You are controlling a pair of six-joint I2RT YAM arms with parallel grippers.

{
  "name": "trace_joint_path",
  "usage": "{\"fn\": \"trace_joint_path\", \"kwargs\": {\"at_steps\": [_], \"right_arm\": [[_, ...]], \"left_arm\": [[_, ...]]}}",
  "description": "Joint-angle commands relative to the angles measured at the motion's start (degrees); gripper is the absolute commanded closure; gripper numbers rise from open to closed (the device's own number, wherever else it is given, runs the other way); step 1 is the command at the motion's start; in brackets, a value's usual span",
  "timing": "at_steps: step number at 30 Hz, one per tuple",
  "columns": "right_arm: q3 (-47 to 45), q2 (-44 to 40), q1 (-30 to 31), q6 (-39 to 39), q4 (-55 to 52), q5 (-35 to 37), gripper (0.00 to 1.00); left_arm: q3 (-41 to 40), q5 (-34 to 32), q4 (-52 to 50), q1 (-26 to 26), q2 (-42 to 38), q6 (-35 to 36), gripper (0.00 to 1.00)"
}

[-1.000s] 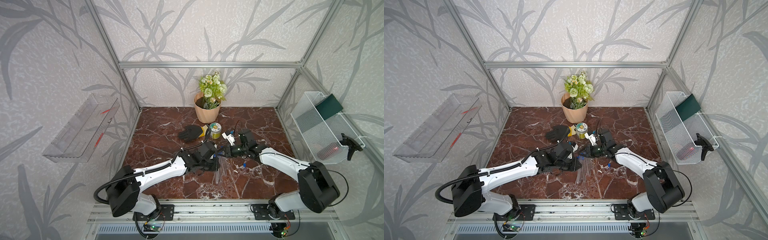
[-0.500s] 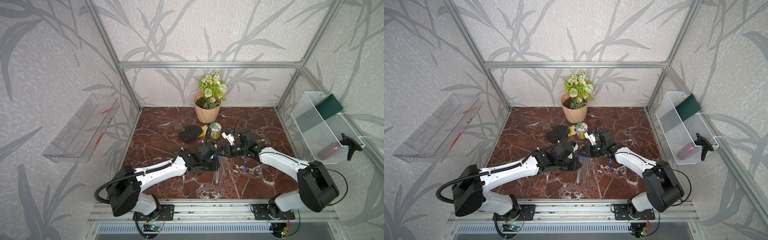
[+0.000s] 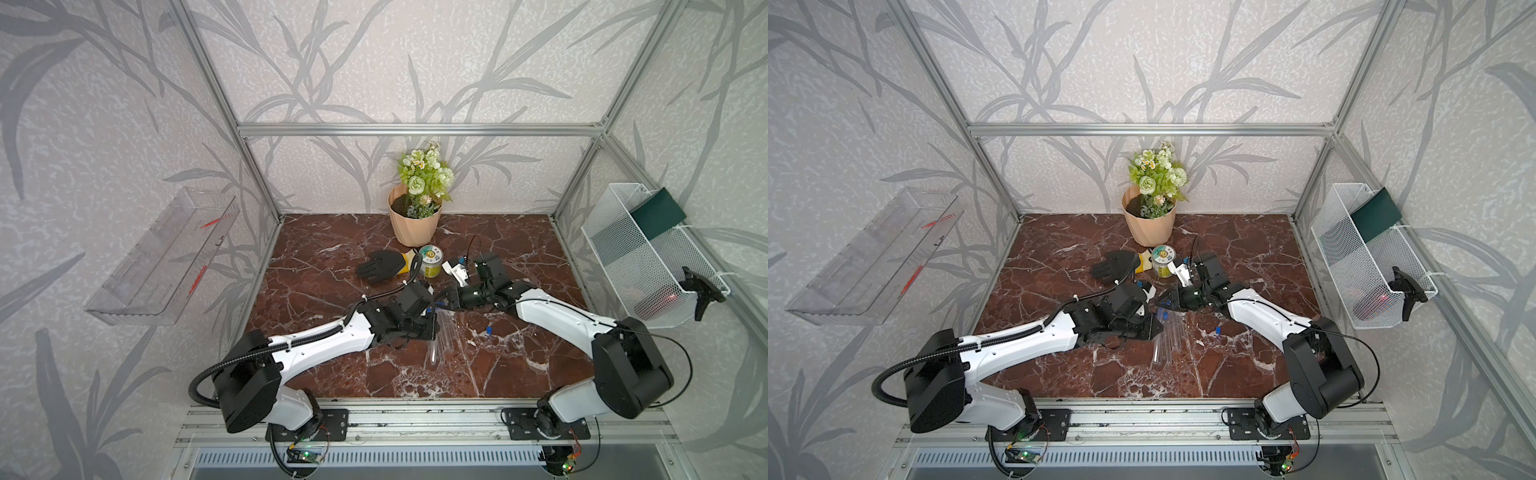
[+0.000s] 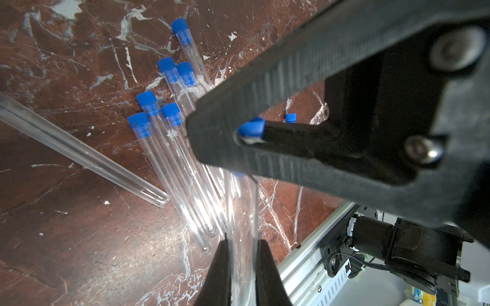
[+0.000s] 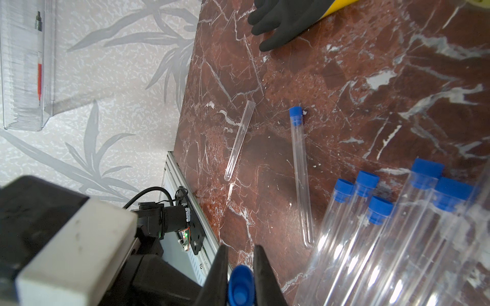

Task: Remove stoppers from test tubes
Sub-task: Open the stopper on the test tube.

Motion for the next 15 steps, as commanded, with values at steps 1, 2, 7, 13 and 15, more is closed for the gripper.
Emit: {"fn": "trace_joint_path", "kwargs": {"at_steps": [1, 2, 7, 13, 15], "right_arm": [[3.15, 0.09, -0.94, -1.65, 0.95, 2.37, 0.93], [3.35, 0.06, -0.92, -1.81, 0.77, 2.49, 0.93], [3.90, -0.03, -1.02, -2.52, -0.01, 3.38, 0.94], [5.29, 0.02, -1.10, -4.18, -1.99, 4.39, 0.94], [5.75, 0.07, -1.23, -4.82, -2.76, 4.69, 0.94]], "left_arm": [[0.09, 0.45, -3.70, -0.39, -0.80, 0.26, 1.00], [-0.04, 0.47, -3.80, -0.38, -0.80, 0.26, 1.00], [-0.48, 0.37, -3.87, -0.38, -1.21, 0.21, 1.00], [-0.91, 0.27, -4.09, -0.38, -1.68, 0.00, 1.00], [-1.10, 0.40, -4.14, -0.39, -1.82, -0.09, 1.00]]}}
